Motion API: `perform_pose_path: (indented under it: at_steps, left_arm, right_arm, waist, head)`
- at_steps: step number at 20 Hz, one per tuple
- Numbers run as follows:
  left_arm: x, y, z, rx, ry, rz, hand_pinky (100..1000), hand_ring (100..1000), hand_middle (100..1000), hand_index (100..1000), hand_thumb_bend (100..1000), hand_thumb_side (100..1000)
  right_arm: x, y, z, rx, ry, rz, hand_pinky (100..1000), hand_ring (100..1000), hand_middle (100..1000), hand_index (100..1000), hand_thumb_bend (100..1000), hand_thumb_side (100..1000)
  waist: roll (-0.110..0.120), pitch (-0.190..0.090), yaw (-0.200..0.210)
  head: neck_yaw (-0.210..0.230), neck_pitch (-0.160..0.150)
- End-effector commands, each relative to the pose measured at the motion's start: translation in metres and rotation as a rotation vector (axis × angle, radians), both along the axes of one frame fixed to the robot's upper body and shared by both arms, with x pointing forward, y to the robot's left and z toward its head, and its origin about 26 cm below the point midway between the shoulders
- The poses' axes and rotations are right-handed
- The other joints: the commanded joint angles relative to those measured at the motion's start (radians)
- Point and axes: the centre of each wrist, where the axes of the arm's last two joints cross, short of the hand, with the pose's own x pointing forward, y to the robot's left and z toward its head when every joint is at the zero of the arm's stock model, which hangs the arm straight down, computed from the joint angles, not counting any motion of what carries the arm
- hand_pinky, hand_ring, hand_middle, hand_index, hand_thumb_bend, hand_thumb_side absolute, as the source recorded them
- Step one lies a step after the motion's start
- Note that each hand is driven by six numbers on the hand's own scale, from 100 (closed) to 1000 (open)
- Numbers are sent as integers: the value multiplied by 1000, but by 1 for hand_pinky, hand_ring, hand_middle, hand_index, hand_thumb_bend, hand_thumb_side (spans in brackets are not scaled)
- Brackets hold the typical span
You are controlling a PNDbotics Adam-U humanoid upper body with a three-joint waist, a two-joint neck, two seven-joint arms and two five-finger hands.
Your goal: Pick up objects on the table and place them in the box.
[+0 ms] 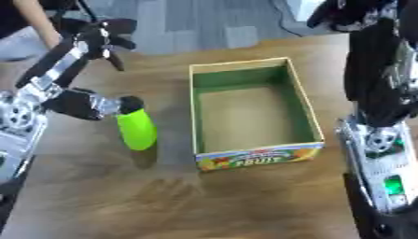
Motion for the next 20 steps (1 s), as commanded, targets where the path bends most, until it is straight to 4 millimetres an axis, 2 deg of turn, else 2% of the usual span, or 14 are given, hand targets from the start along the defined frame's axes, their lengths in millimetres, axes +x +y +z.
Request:
perform_pose_path:
  at_steps: [1,2,14,20]
  left_arm:
    - [4,4,-2,-56,-26,10,531,821,927,940,776,481]
    - [5,4,-6,-86,-26,11,531,821,927,940,776,453]
    - [14,-1,-52,-229,47,19,508,821,934,945,778,497]
    - [15,-1,-65,-250,61,-6,516,826,937,948,810,497]
  right_arm:
    - [-1,-1,5,-9,-20,8,398,818,810,920,314,1000]
    - [-1,-1,5,-9,-20,8,398,818,811,920,314,1000]
    - [-1,-1,3,-20,-13,10,388,814,791,924,341,981]
    - [-1,-1,2,-31,-9,14,376,801,780,912,356,982]
  waist:
    - [-1,-7,0]
    - [-1,-7,0]
    - [2,2,1]
    - [3,3,0]
  head:
    - [-1,0]
    - [-1,0]
    - [-4,0]
    - [0,0]
